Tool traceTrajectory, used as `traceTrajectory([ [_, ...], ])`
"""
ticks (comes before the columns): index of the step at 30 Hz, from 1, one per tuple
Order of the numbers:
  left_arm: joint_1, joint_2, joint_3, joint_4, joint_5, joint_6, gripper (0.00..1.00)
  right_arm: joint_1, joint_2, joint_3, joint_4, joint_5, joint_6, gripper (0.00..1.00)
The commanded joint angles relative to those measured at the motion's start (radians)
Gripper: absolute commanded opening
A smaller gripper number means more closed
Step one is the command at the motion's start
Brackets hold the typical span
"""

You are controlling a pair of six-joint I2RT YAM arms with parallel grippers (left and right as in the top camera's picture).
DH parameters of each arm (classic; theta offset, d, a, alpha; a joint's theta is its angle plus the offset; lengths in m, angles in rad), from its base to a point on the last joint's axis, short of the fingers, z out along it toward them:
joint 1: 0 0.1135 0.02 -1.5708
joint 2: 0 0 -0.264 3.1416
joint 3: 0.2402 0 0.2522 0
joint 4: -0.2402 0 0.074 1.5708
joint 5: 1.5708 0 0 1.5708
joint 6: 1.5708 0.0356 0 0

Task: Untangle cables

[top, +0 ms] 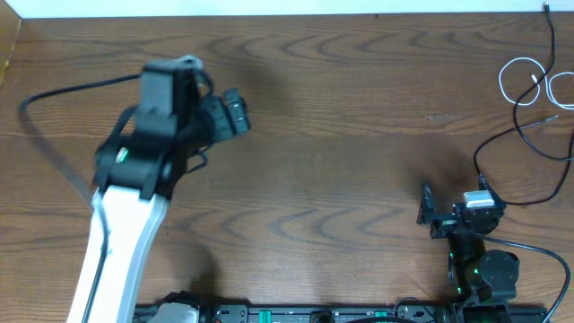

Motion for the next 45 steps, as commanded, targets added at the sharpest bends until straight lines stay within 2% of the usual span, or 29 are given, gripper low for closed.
traceTrajectory([
  [1, 0.048, -0.129, -0.079, 0.079, -0.061, 0.135, 0.98, 0.004, -0.004, -0.001, -0.005, -0.002, 0.012, 0.99],
  [6, 0.12, -0.333, -0.27, 0.274, 0.003, 0.264, 0.98, 0.004, -0.004, -0.001, -0.005, -0.001, 0.012, 0.99],
  [10, 0.162, -0.504, -0.46, 0.462, 0.016, 0.321, 0.98, 0.004, -0.004, -0.001, -0.005, -0.001, 0.012, 0.99],
  [15, 0.177, -0.689, -0.684, 0.667, 0.016, 0.368, 0.98, 0.004, -0.004, -0.001, -0.004, -0.001, 0.012, 0.99],
  [24, 0.177, -0.865, -0.996, 0.97, 0.016, 0.379, 0.98, 0.004, -0.004, -0.001, -0.005, -0.001, 0.012, 0.99],
  [28, 0.177, -0.916, -1.089, 1.028, 0.016, 0.38, 0.98, 0.004, -0.004, -0.001, -0.005, -0.002, 0.012, 0.99],
  [45, 0.177, -1.154, -1.335, 1.028, 0.0, 0.398, 0.98, 0.004, -0.004, -0.001, -0.005, -0.002, 0.012, 0.99],
])
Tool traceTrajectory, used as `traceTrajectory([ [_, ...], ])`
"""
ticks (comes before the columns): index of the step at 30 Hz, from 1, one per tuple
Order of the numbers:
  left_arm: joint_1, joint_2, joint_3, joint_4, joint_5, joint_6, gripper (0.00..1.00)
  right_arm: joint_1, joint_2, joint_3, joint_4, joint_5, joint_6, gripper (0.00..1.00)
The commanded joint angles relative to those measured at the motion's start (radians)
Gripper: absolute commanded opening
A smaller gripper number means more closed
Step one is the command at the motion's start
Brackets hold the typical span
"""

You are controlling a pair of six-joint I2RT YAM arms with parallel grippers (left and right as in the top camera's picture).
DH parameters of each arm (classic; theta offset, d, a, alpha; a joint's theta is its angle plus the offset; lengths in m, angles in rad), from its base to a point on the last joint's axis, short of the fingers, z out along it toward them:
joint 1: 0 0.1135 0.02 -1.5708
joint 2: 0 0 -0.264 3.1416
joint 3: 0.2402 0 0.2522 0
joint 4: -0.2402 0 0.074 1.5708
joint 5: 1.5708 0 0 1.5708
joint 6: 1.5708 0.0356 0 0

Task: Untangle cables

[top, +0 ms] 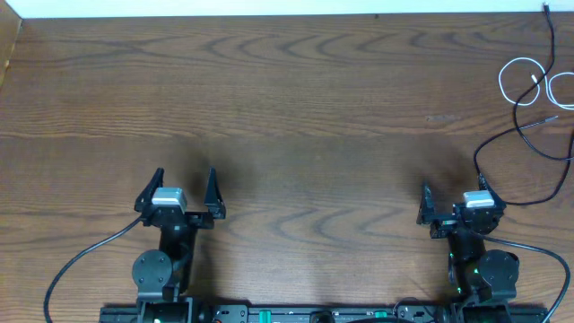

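Observation:
White cable (pixel 520 74) lies in loops at the table's far right edge. A black cable (pixel 499 136) curves under it and crosses it near the loops; both run out of view to the right. My left gripper (pixel 186 182) sits low at the front left, open and holding nothing, far from the cables. At the front right, my right gripper (pixel 454 191) also stands open and holds nothing, a short way in front of the black cable's bend.
The brown wooden table (pixel 296 117) fills the view. The arms' own black leads (pixel 85 256) trail along the front edge by each base. A rail (pixel 314 314) with the arm mounts runs along the bottom.
The left arm was stretched out over the left-middle of the table; now it is folded back at the front left with its gripper open. The right arm and the cables have not moved.

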Motion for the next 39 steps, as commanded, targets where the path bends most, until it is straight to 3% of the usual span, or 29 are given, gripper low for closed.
traceTrajectory([
  [1, 0.005, -0.05, -0.03, 0.007, -0.008, 0.021, 0.98, 0.004, -0.004, -0.001, -0.005, -0.002, 0.012, 0.99],
  [11, 0.004, -0.121, -0.049, -0.108, -0.07, 0.021, 0.98, 0.004, -0.004, -0.001, -0.005, -0.001, 0.012, 0.99],
  [17, 0.004, -0.121, -0.049, -0.266, -0.077, 0.021, 0.98, 0.004, -0.004, -0.001, -0.005, -0.001, 0.012, 0.99],
  [39, 0.004, -0.119, -0.049, -0.261, -0.076, 0.021, 0.98, 0.004, -0.004, -0.001, -0.005, -0.002, 0.012, 0.99],
])
